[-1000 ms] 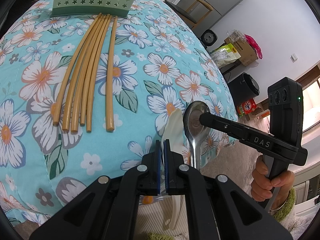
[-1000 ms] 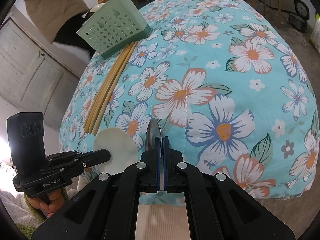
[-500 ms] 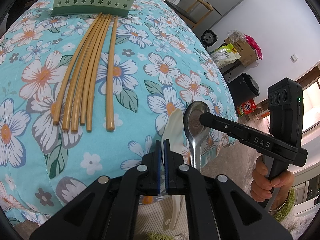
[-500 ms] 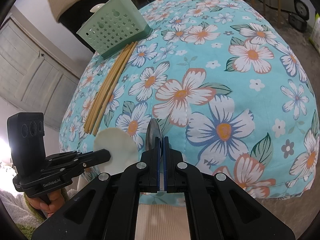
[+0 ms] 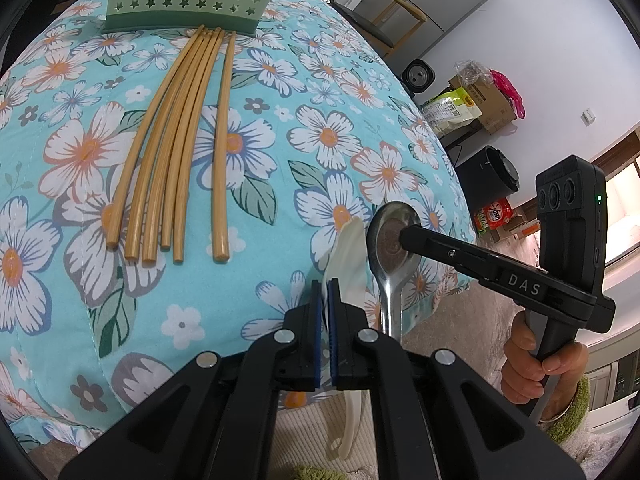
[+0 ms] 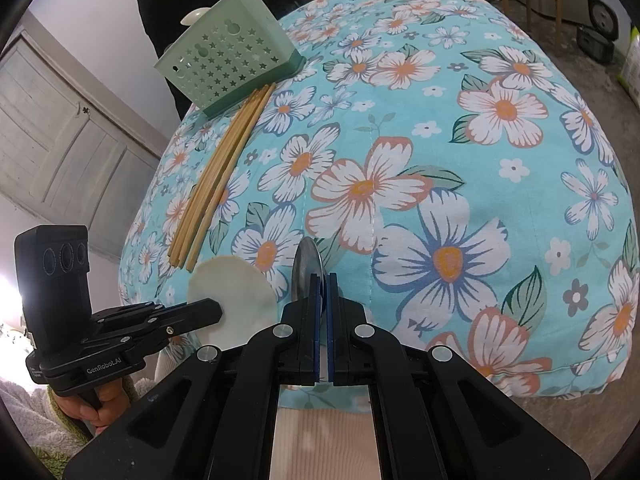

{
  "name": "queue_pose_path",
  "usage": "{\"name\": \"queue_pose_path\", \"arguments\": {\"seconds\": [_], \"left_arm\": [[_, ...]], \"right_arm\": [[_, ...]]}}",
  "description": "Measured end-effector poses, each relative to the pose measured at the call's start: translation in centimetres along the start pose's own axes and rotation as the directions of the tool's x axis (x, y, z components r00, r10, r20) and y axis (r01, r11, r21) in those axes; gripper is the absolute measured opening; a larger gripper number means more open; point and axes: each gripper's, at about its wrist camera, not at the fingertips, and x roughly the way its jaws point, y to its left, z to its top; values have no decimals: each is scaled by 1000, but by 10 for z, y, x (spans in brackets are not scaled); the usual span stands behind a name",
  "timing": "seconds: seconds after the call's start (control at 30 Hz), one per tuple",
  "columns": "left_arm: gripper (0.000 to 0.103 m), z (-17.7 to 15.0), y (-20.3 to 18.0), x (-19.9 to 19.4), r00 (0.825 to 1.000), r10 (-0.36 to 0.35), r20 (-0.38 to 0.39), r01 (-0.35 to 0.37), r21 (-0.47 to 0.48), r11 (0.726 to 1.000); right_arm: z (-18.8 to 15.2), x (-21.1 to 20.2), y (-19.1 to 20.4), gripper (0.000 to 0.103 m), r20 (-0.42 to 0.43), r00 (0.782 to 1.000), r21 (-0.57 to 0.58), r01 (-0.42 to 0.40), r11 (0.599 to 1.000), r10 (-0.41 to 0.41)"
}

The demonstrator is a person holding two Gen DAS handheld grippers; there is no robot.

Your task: Organize utensils

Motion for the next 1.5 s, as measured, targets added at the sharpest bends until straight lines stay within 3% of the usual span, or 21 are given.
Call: {"name": "queue_pose_path", "arguments": {"seconds": [1.5], "left_arm": [[2,0,0,0,1000,0,-1,0,-2,1000]], "right_arm": [[3,1,3,1,-3,1000,-2,0,1000,0]]}}
